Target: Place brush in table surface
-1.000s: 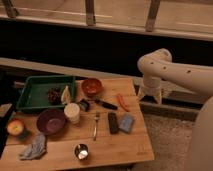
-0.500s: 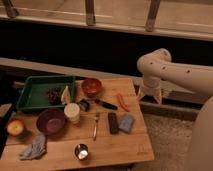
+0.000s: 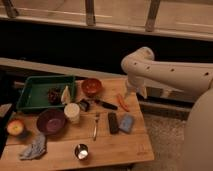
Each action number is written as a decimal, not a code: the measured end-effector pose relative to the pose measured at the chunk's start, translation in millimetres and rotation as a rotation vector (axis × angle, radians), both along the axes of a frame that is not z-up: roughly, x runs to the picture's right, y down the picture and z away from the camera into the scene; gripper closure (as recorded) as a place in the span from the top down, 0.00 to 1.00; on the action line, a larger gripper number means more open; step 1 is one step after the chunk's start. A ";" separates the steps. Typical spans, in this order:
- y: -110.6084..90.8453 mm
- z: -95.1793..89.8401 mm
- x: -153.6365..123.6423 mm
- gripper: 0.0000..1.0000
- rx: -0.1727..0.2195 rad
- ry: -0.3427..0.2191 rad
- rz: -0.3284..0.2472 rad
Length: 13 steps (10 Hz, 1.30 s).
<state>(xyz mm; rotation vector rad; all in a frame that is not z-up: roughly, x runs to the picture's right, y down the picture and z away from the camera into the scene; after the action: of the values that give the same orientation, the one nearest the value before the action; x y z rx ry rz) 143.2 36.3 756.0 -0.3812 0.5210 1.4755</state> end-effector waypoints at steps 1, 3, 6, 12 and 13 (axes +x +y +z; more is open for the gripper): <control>-1.9 1.5 -30.2 0.69 -0.003 -0.067 -0.059; -1.6 -2.8 -76.0 0.69 -0.007 -0.195 -0.160; -1.4 -4.3 -86.1 0.69 -0.007 -0.227 -0.186; 4.6 30.0 -110.3 0.69 0.028 -0.229 -0.219; 3.6 44.7 -128.1 0.69 0.034 -0.267 -0.234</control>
<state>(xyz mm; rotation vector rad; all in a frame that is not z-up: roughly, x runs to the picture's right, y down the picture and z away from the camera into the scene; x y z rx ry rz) 15.0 39.9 800.7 -0.4656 0.3145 1.1844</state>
